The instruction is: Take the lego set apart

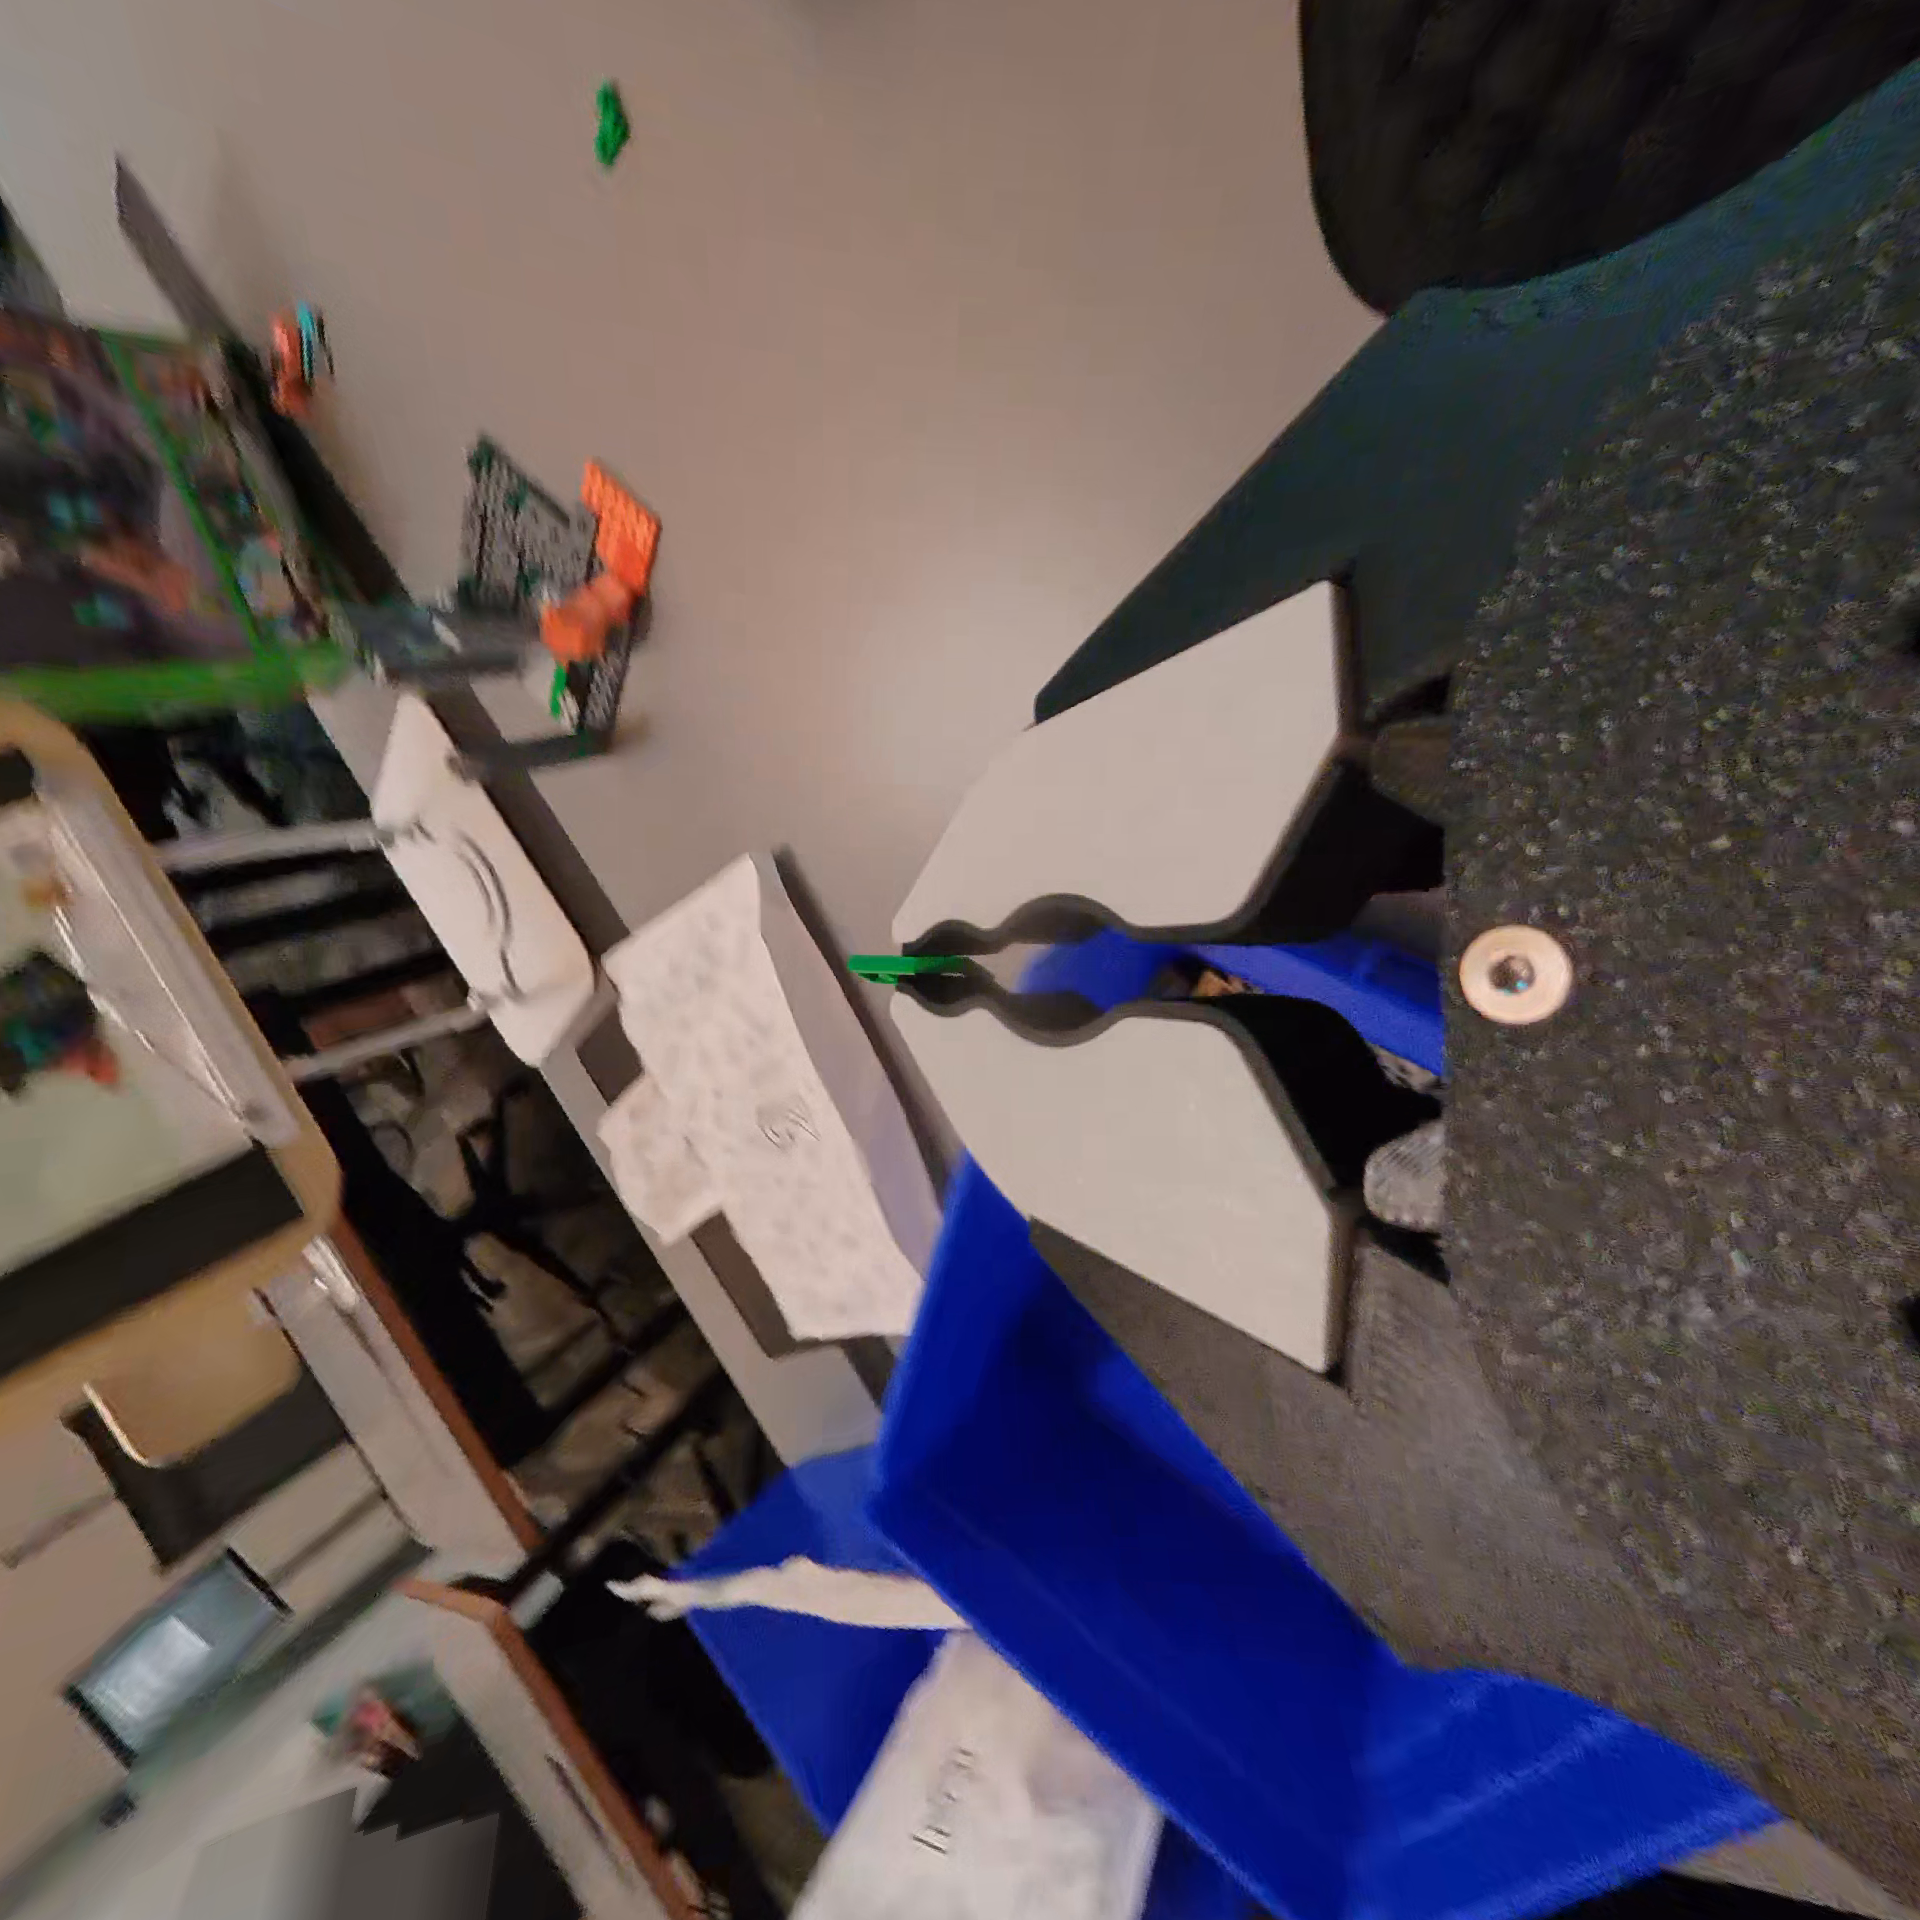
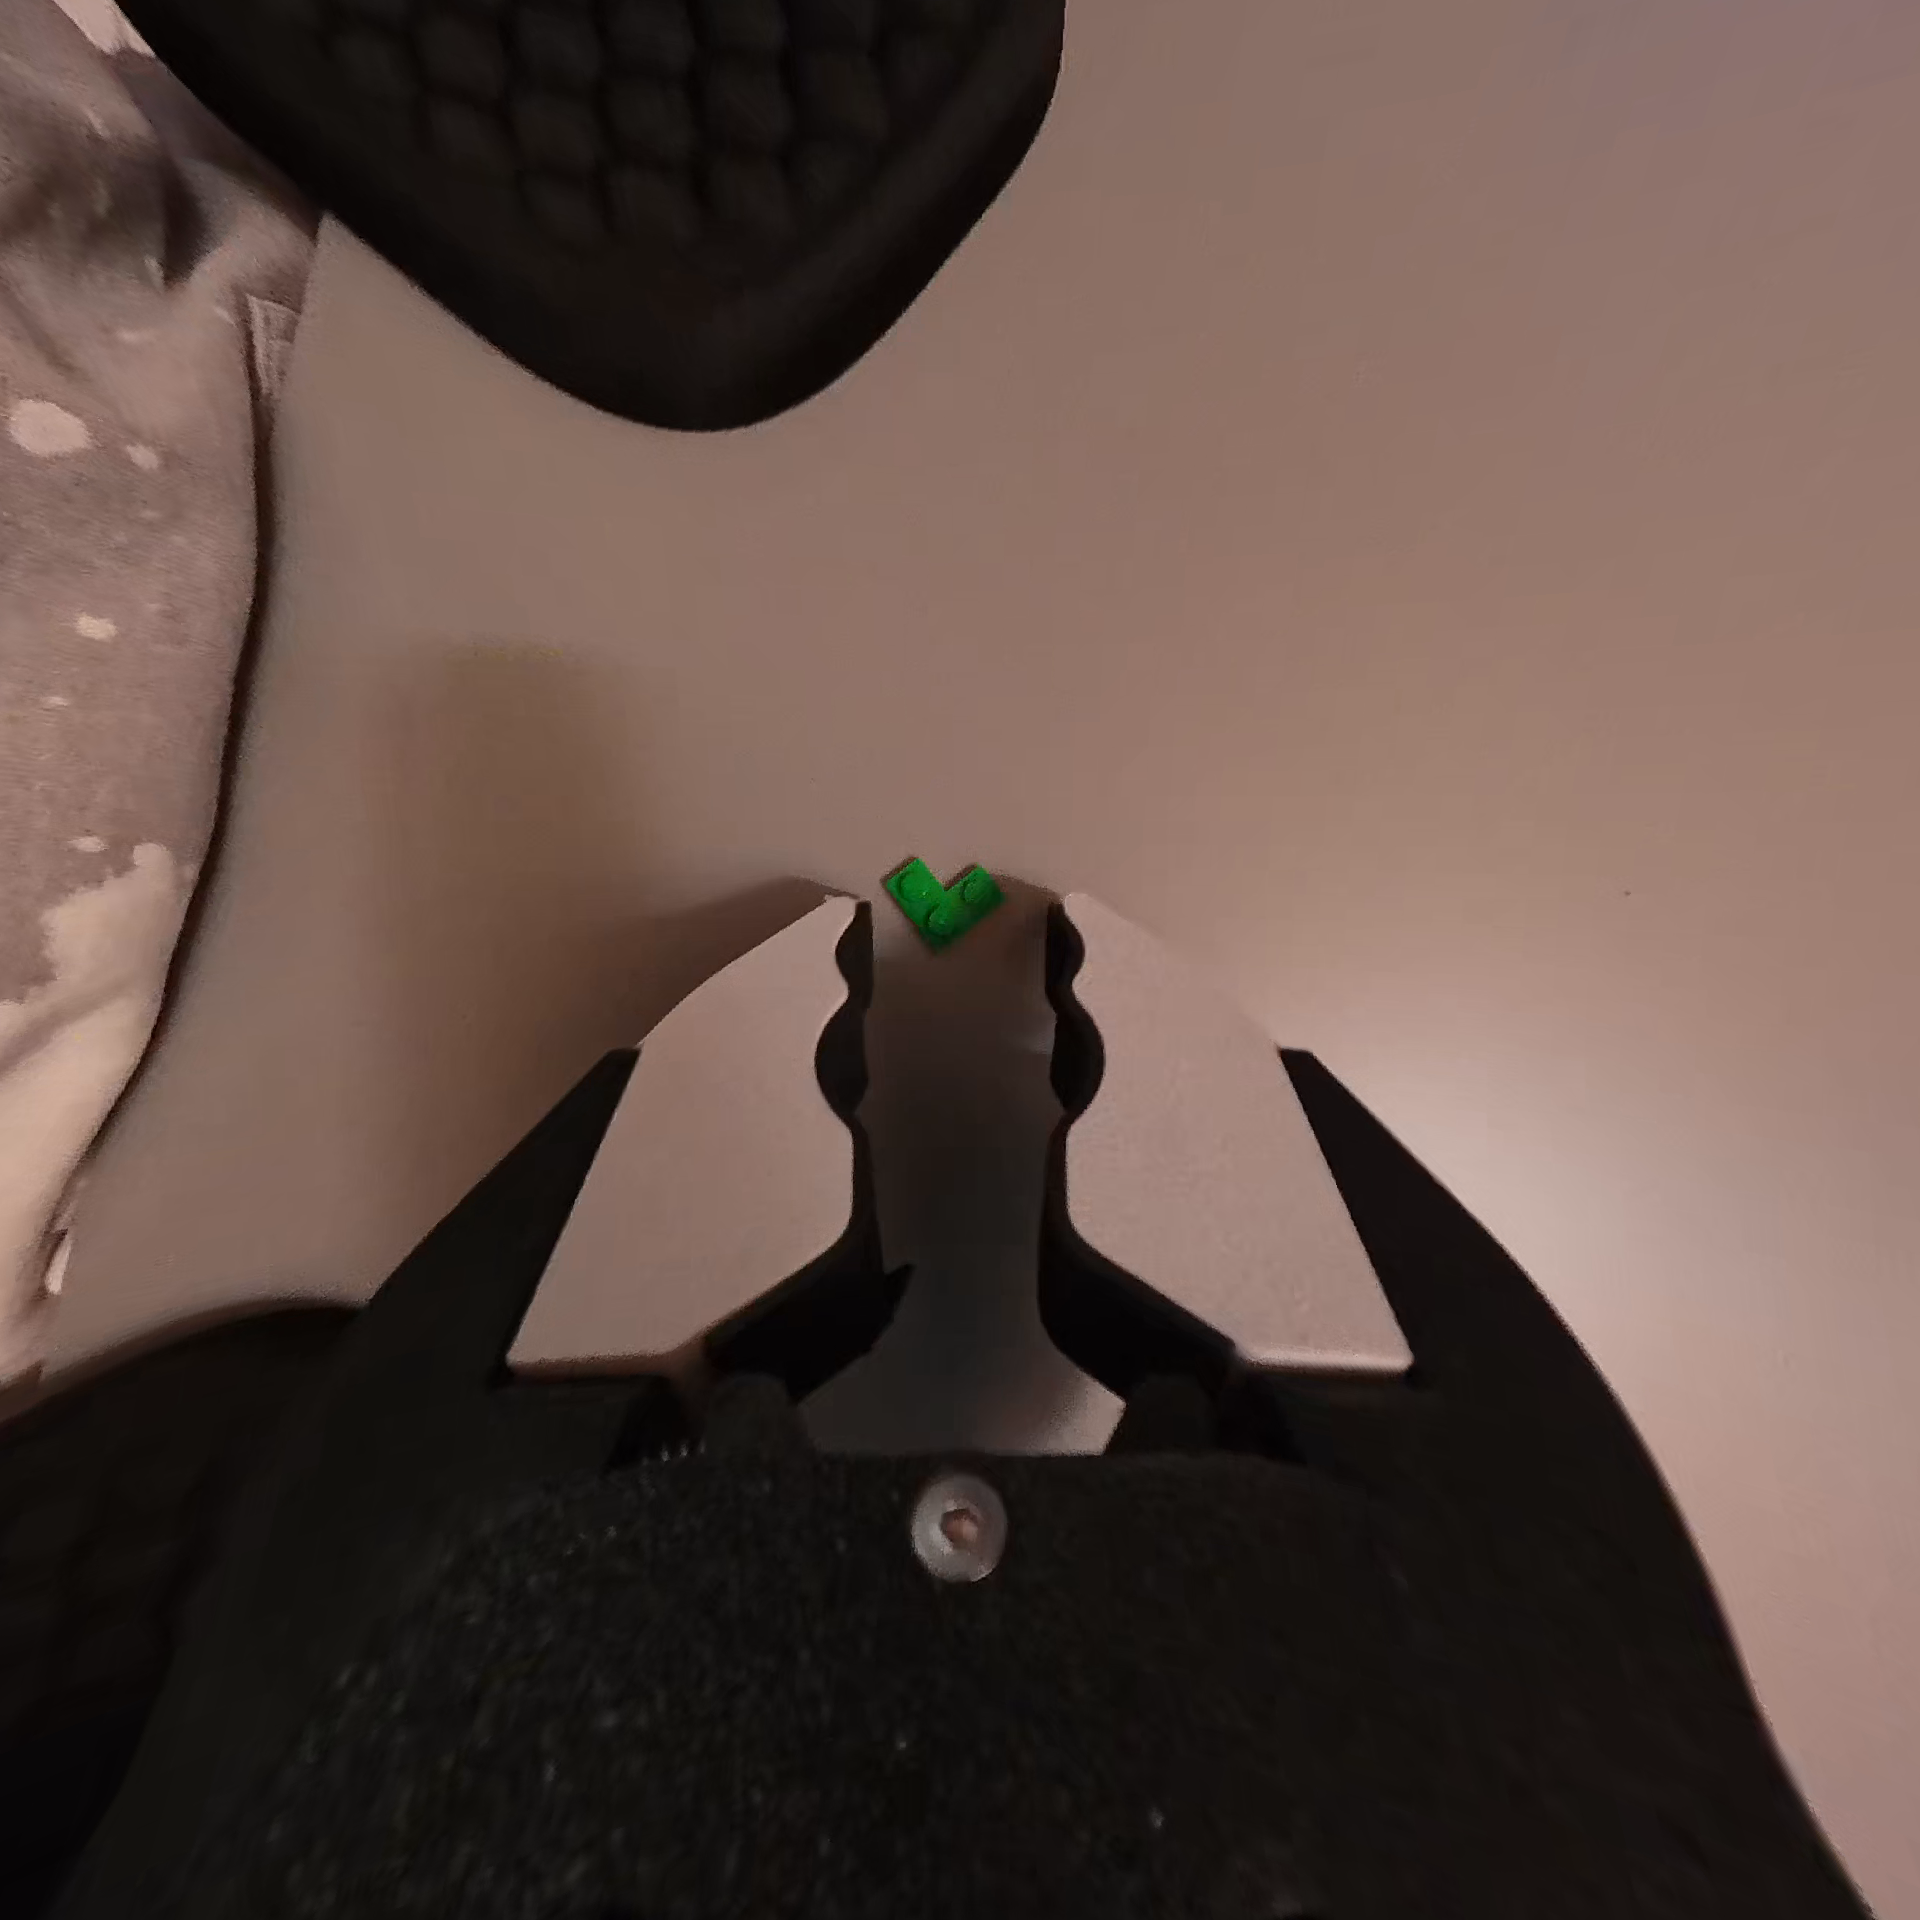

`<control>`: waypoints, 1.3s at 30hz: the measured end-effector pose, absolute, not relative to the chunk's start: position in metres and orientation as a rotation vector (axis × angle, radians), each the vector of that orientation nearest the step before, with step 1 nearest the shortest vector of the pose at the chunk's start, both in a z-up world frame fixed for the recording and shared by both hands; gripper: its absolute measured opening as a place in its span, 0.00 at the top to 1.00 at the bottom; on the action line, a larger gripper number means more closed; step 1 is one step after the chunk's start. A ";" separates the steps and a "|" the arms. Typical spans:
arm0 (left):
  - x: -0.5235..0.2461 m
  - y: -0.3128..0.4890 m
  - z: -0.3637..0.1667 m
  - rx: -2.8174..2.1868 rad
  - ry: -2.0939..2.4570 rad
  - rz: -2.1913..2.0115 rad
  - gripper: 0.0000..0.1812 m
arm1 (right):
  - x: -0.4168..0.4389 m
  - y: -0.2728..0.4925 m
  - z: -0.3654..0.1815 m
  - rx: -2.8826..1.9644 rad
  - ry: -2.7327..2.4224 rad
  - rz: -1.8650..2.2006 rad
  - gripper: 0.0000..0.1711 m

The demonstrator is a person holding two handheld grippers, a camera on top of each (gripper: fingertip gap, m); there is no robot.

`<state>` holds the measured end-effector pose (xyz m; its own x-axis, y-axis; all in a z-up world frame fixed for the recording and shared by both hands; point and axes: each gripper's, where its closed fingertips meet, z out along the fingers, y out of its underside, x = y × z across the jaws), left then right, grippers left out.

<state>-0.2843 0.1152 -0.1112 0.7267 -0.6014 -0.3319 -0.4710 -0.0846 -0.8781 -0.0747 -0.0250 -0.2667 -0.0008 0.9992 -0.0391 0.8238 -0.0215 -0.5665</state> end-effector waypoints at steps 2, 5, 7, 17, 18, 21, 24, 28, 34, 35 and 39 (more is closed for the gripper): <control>-0.307 0.127 -0.117 -1.799 0.767 -0.110 0.98 | -0.077 -0.025 -0.267 -1.899 -1.885 0.614 0.82; -0.336 0.141 -0.136 -1.932 0.639 -0.092 0.98 | -0.079 -0.024 -0.268 -1.900 -1.894 0.588 0.85; -0.346 0.147 -0.148 -1.993 0.576 -0.119 0.95 | -0.078 -0.025 -0.268 -1.902 -1.902 0.571 0.87; -0.322 0.129 -0.134 -1.800 0.760 -0.078 0.85 | -0.079 -0.027 -0.262 -1.908 -1.839 0.662 0.88; -0.311 0.121 -0.130 -1.747 0.821 -0.079 0.87 | -0.080 -0.028 -0.257 -1.901 -1.813 0.709 0.88; -0.270 0.092 -0.127 -1.596 1.039 -0.112 0.89 | -0.083 -0.027 -0.240 -1.864 -1.735 0.837 0.88; -0.222 0.054 -0.138 -1.454 1.271 -0.216 0.88 | -0.089 -0.030 -0.217 -1.801 -1.644 1.019 0.88; -0.169 0.010 -0.159 -1.329 1.502 -0.333 0.88 | -0.094 -0.035 -0.196 -1.728 -1.548 1.219 0.88; -0.116 -0.036 -0.177 -1.147 1.707 -0.432 0.90 | -0.101 -0.042 -0.178 -1.661 -1.488 1.396 0.88; -0.110 -0.039 -0.179 -1.129 1.724 -0.437 0.90 | -0.102 -0.043 -0.177 -1.657 -1.486 1.409 0.88; -0.096 -0.044 -0.182 -1.080 1.755 -0.444 0.91 | -0.104 -0.046 -0.174 -1.646 -1.478 1.452 0.88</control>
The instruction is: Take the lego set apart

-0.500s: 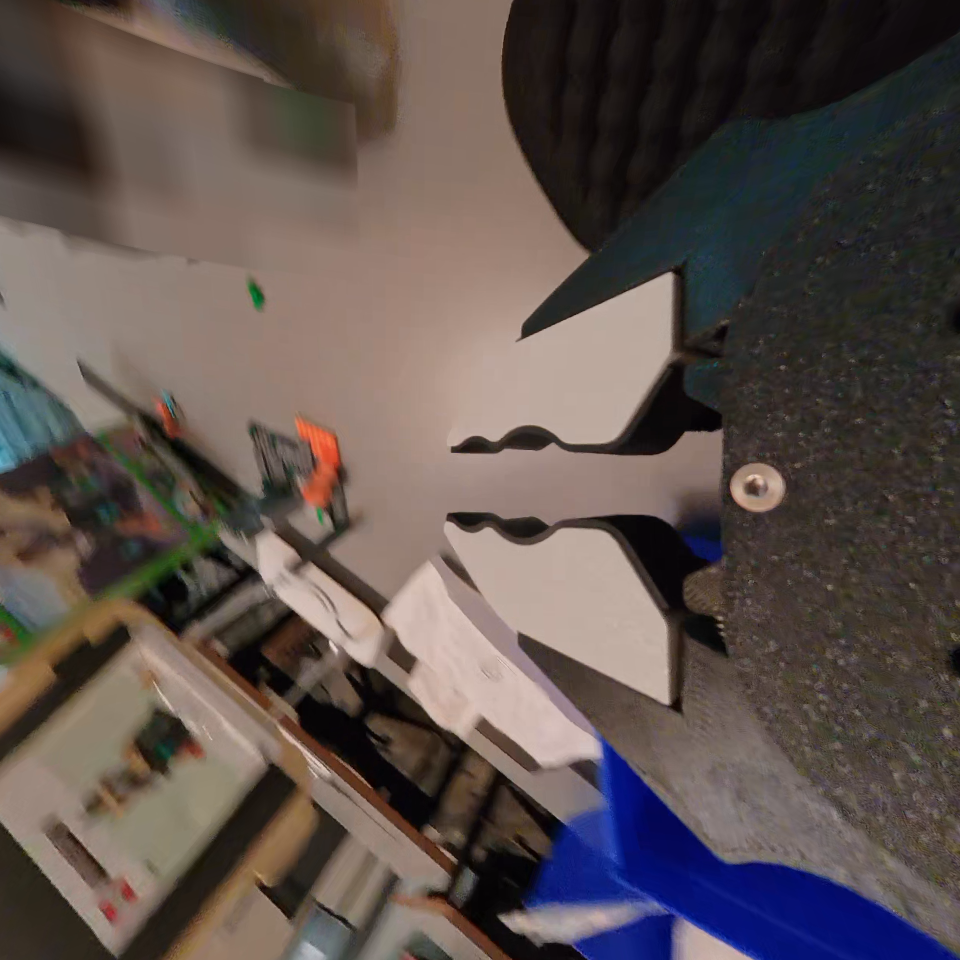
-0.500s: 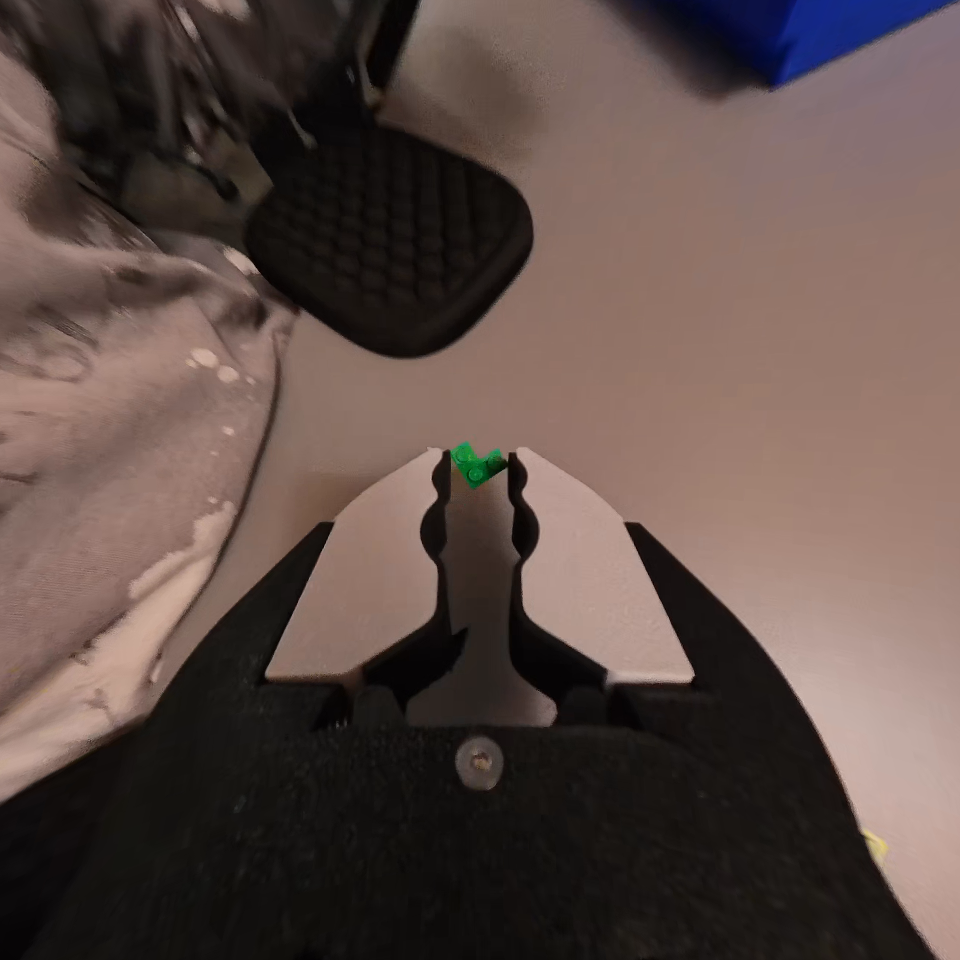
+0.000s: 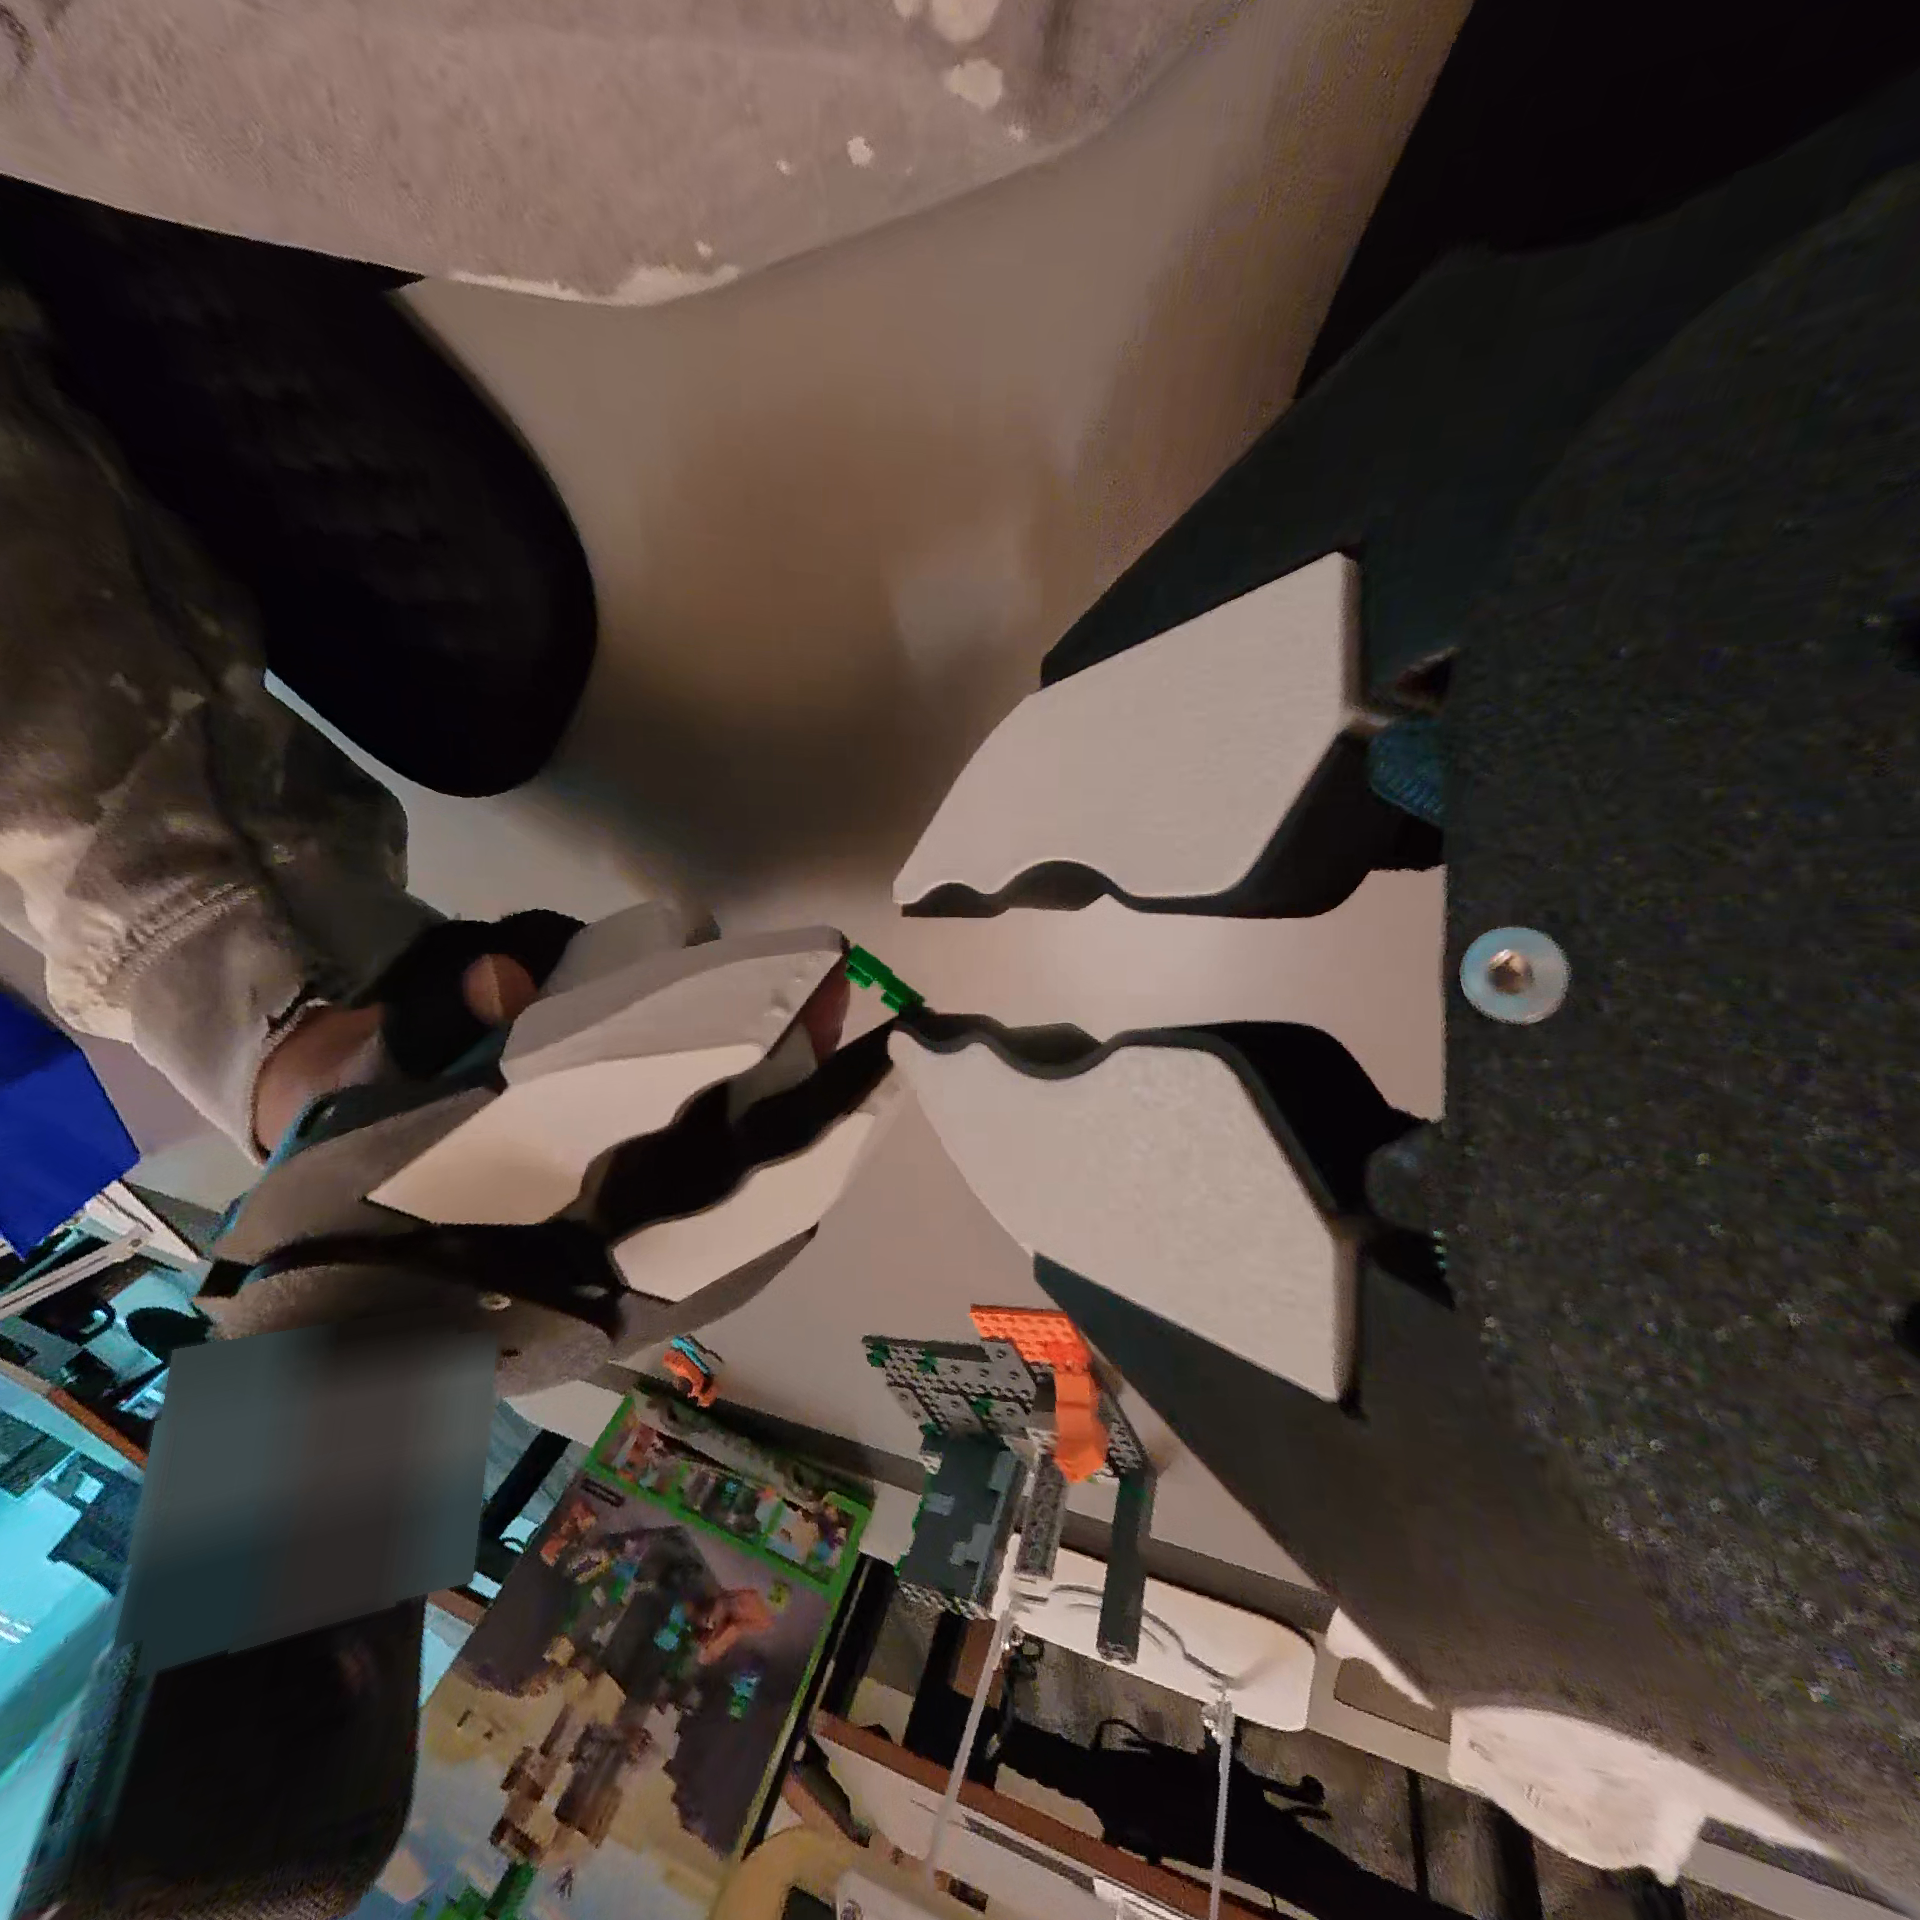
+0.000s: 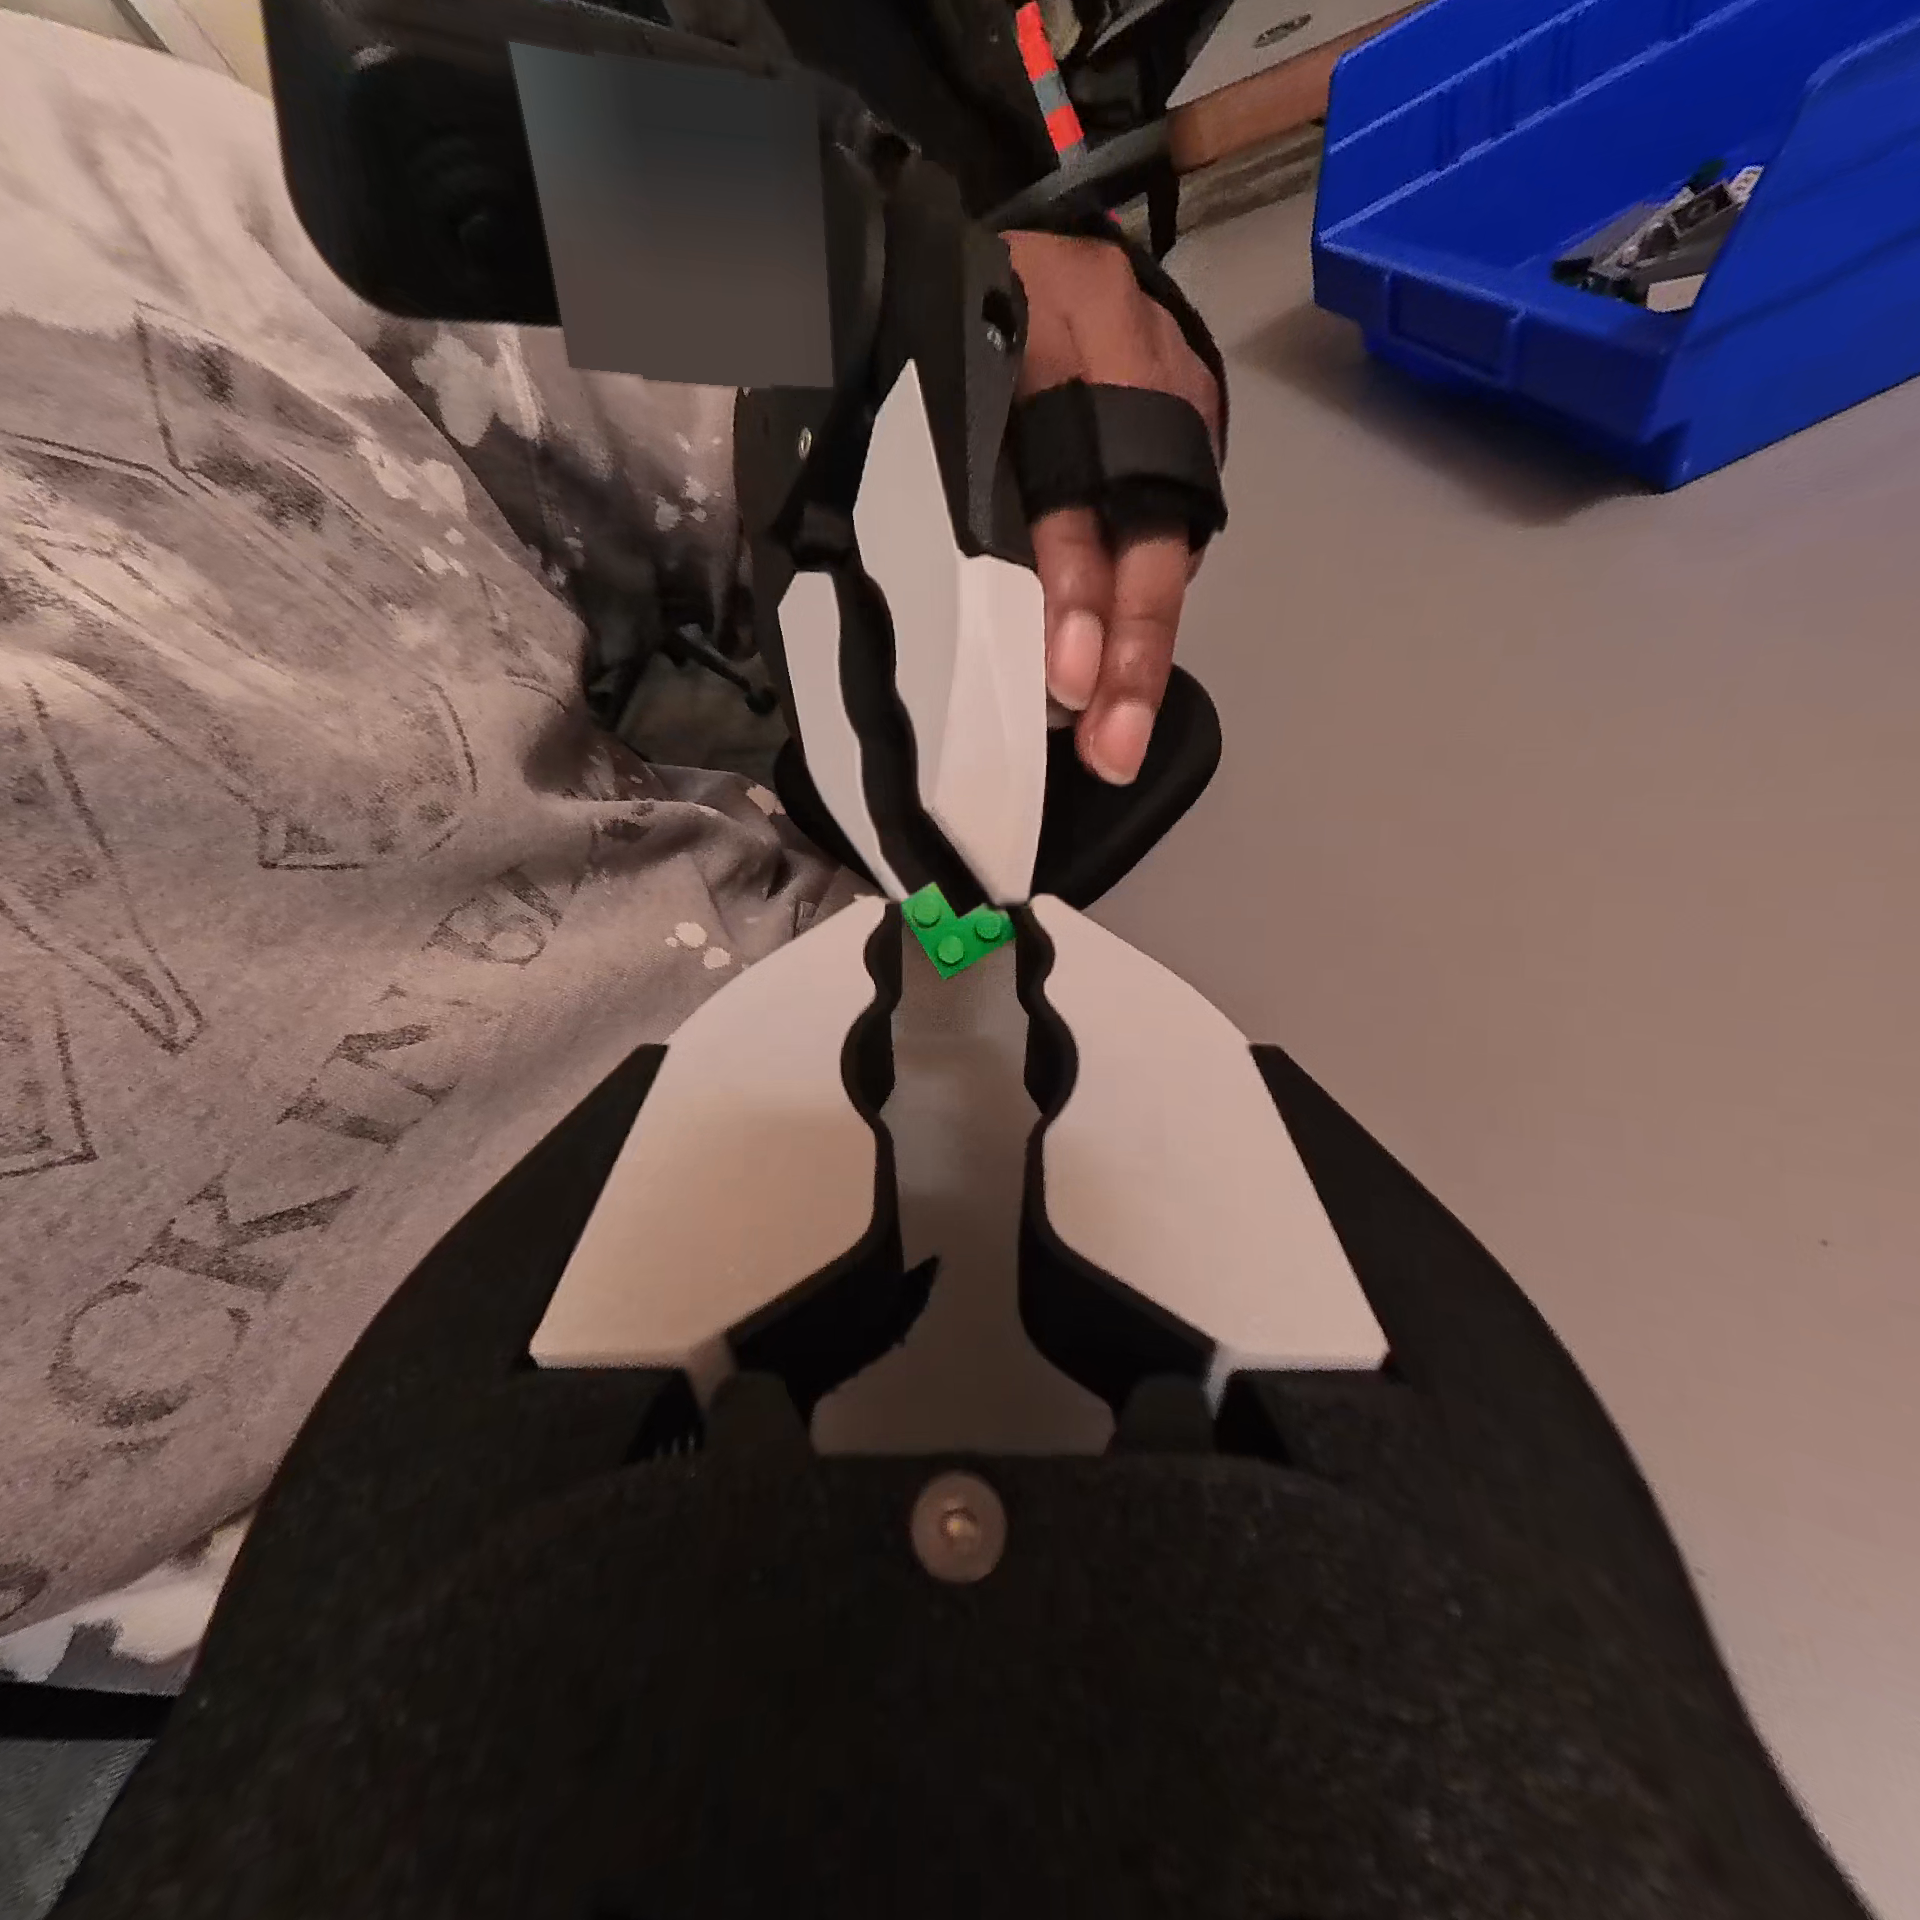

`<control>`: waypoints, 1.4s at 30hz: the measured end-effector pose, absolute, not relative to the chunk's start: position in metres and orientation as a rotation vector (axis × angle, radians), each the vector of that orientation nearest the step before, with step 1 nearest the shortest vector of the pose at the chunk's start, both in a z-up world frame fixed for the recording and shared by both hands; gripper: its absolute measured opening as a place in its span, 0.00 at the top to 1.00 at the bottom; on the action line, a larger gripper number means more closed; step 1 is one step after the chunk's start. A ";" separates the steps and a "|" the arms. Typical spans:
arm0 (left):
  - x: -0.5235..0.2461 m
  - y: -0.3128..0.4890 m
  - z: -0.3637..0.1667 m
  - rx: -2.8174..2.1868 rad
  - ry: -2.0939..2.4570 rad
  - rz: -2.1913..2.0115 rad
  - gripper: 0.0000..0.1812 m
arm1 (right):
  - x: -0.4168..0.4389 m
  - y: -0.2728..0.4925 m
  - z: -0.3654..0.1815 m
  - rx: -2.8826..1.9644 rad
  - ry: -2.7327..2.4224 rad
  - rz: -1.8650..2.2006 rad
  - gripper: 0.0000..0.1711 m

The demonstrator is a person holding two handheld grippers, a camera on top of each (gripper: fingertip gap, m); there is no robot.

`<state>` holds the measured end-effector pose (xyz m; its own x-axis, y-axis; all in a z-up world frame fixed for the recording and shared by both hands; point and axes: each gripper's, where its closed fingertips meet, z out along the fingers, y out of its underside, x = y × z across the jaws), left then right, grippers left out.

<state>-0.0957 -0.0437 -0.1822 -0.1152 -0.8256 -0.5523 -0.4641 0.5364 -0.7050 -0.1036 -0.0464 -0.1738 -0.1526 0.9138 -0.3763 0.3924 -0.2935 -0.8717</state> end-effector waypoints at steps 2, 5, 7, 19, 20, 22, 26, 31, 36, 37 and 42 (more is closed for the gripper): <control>-0.094 -0.041 -0.182 -1.069 1.756 -0.424 0.92 | -0.102 -0.046 -0.175 -1.652 -1.470 1.450 0.88; -0.090 -0.041 -0.178 -1.048 1.724 -0.444 0.92 | -0.099 -0.045 -0.171 -1.644 -1.433 1.489 0.88; -0.088 -0.042 -0.176 -1.027 1.719 -0.447 0.92 | -0.099 -0.043 -0.172 -1.650 -1.426 1.484 0.88; -0.107 0.003 -0.162 -1.189 1.552 -0.320 0.97 | -0.048 0.009 -0.177 -1.766 -1.341 1.015 0.83; -0.118 0.015 -0.158 -1.239 1.497 -0.298 0.97 | -0.034 0.022 -0.182 -1.812 -1.313 0.891 0.83; -0.145 0.046 -0.149 -1.350 1.349 -0.230 0.97 | -0.001 0.045 -0.198 -1.920 -1.272 0.639 0.82; -0.213 0.101 -0.140 -1.592 1.017 -0.144 0.97 | 0.043 0.066 -0.227 -2.077 -1.223 0.379 0.81; -0.285 0.141 -0.155 -1.849 0.714 -0.192 0.97 | 0.038 0.074 -0.245 -2.116 -1.225 0.353 0.81; -0.323 0.156 -0.167 -1.995 0.508 -0.328 0.97 | 0.035 0.079 -0.262 -2.167 -1.302 0.335 0.82; -0.328 0.158 -0.166 -1.992 0.499 -0.325 0.97 | 0.035 0.079 -0.264 -2.175 -1.314 0.340 0.83; -0.353 0.161 -0.178 -2.077 0.469 -0.276 0.97 | 0.033 0.082 -0.267 -2.188 -1.330 0.405 0.88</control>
